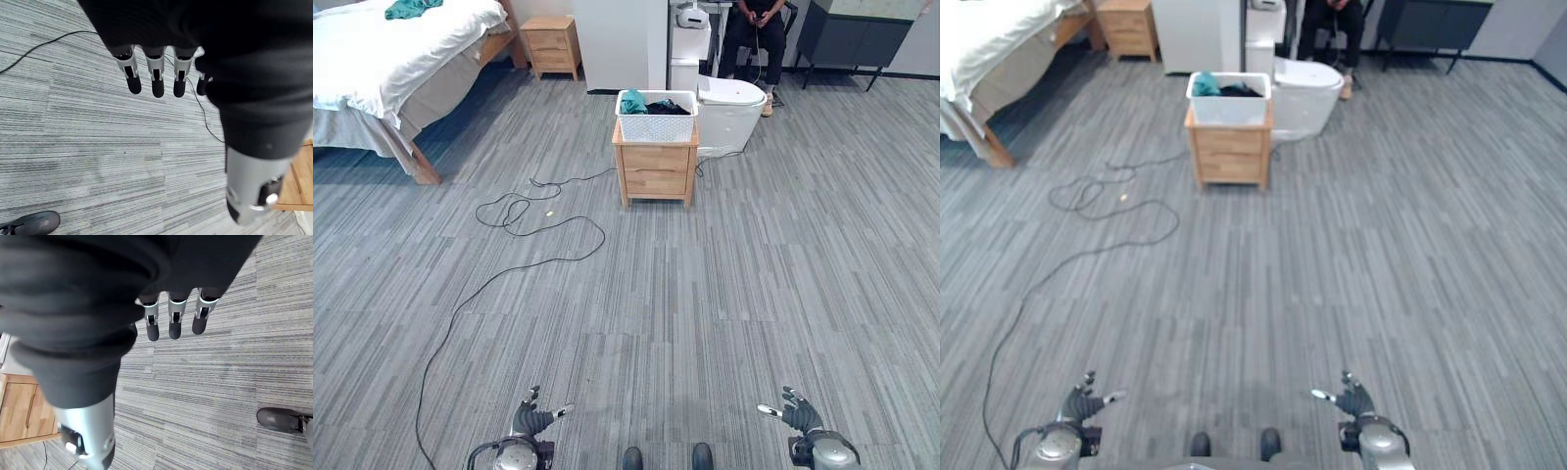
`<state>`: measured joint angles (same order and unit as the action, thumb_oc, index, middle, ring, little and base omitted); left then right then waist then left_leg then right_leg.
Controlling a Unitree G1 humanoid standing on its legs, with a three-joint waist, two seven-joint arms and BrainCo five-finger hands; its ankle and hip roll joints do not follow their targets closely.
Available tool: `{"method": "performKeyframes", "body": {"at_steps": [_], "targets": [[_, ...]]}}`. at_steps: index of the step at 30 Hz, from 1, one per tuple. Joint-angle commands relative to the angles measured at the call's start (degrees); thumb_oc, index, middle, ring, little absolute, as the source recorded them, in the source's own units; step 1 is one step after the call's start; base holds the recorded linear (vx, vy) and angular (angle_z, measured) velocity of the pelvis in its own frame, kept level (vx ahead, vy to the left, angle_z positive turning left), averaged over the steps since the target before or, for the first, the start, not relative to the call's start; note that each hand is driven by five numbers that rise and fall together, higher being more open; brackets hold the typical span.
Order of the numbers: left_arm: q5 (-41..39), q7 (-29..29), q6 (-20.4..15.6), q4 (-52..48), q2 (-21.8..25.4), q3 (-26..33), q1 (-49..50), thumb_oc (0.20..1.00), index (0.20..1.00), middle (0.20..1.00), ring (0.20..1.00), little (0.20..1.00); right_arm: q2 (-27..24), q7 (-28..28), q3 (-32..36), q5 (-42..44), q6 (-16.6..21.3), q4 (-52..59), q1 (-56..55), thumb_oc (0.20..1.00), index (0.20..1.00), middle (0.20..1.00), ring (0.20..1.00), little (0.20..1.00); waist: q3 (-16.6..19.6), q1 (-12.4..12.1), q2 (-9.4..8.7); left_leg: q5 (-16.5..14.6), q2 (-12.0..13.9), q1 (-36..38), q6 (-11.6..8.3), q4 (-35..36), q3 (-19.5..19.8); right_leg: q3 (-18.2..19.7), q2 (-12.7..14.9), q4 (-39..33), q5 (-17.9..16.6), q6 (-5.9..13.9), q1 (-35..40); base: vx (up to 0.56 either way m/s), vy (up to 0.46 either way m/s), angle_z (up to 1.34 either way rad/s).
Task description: Grab the laundry basket,head to the washer,open it,put in the laundry and shut it.
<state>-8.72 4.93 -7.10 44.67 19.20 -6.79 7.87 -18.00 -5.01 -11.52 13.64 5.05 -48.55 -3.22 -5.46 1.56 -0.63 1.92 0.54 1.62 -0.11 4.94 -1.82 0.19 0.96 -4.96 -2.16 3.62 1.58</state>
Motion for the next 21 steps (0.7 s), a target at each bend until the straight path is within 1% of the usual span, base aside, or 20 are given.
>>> {"method": "performKeyframes", "body": {"at_steps": [1,6,8,9,10,14,16,19,21], "targets": [[0.04,1.04,-1.82,-1.04,2.66,0.45,-1.50,1.000,1.000,1.000,1.000,1.000,-0.41,-0.66,1.18,1.61,1.86,0.26,2.17,1.000,1.000,1.000,1.000,1.000,0.14,0.75,-3.02,-4.24,-2.86,1.85,0.17,0.06,-0.23,-0.06,1.85,1.35,2.81,2.75,0.94,0.00,0.000,0.00],[-0.45,1.14,-1.63,-1.83,2.83,0.69,-1.62,1.000,1.000,1.000,1.000,1.000,0.02,-0.89,1.85,2.94,1.86,0.27,2.53,1.000,1.000,1.000,1.000,1.000,-0.50,0.58,-3.18,-4.75,-2.99,1.54,0.38,-0.80,-0.45,0.10,2.05,2.03,3.11,2.86,0.65,0.02,0.034,-0.05],[-1.40,1.78,-1.63,-2.54,2.67,1.18,-1.78,1.000,1.000,1.000,1.000,1.000,0.25,-1.14,2.01,3.47,1.95,1.23,2.76,1.000,1.000,1.000,1.000,1.000,-1.28,0.35,-3.54,-5.82,-3.20,0.30,0.82,-3.33,-0.71,0.32,2.48,3.32,3.40,2.92,0.02,0.01,0.059,-0.01],[-1.40,1.78,-1.63,-2.55,2.67,1.18,-1.78,1.000,1.000,1.000,1.000,1.000,0.26,-1.14,2.02,3.46,1.94,1.23,2.76,1.000,1.000,1.000,1.000,1.000,-1.25,0.33,-3.55,-5.87,-3.19,0.22,0.83,-3.43,-0.73,0.34,2.48,3.36,3.41,2.92,-0.04,0.00,0.089,-0.04],[-1.45,2.07,-1.61,-3.85,2.84,1.37,-1.59,1.000,1.000,1.000,1.000,1.000,0.47,-1.38,2.11,3.73,2.03,1.83,2.93,1.000,1.000,1.000,1.000,1.000,-1.87,0.04,-3.94,-6.80,-3.32,-1.19,1.19,-5.66,-0.98,0.51,2.79,4.84,3.76,3.05,-1.04,0.00,0.081,-0.07],[-1.70,2.34,-1.65,-4.52,3.17,1.79,-1.56,1.000,1.000,1.000,1.000,1.000,0.86,-1.46,2.04,4.22,2.03,2.47,3.45,1.000,1.000,1.000,1.000,1.000,-2.64,-0.20,-4.49,-7.98,-3.55,-2.66,1.73,-8.18,-1.34,1.24,3.08,7.15,4.02,3.35,-2.38,0.01,0.096,-0.13],[-2.11,2.58,-1.73,-4.66,3.49,1.74,-2.16,1.000,1.000,1.000,1.000,1.000,1.18,-1.66,1.69,4.43,2.15,2.64,4.29,1.000,1.000,1.000,1.000,1.000,-3.56,-0.52,-5.25,-9.12,-4.23,-4.27,2.24,-10.77,-1.30,1.96,3.45,8.99,4.18,3.98,-3.67,0.03,0.136,-0.25],[-1.77,2.60,-1.51,-4.87,3.97,1.55,-2.67,1.000,1.000,1.000,1.000,1.000,1.66,-1.56,1.34,4.64,2.11,3.46,4.44,1.000,1.000,1.000,1.000,1.000,-4.13,-0.75,-5.83,-10.25,-5.03,-5.25,2.84,-12.43,-0.69,2.64,3.81,11.48,4.50,4.58,-5.00,0.06,0.113,-0.12],[-1.40,2.35,-1.38,-5.66,4.36,1.28,-2.89,1.000,1.000,1.000,1.000,1.000,2.00,-1.59,1.11,4.65,2.17,3.77,4.61,1.000,1.000,1.000,1.000,1.000,-4.82,-0.65,-5.86,-11.00,-5.41,-5.33,3.19,-13.29,0.13,2.53,3.89,16.01,4.41,5.19,-6.74,0.07,0.102,-0.03]]}}
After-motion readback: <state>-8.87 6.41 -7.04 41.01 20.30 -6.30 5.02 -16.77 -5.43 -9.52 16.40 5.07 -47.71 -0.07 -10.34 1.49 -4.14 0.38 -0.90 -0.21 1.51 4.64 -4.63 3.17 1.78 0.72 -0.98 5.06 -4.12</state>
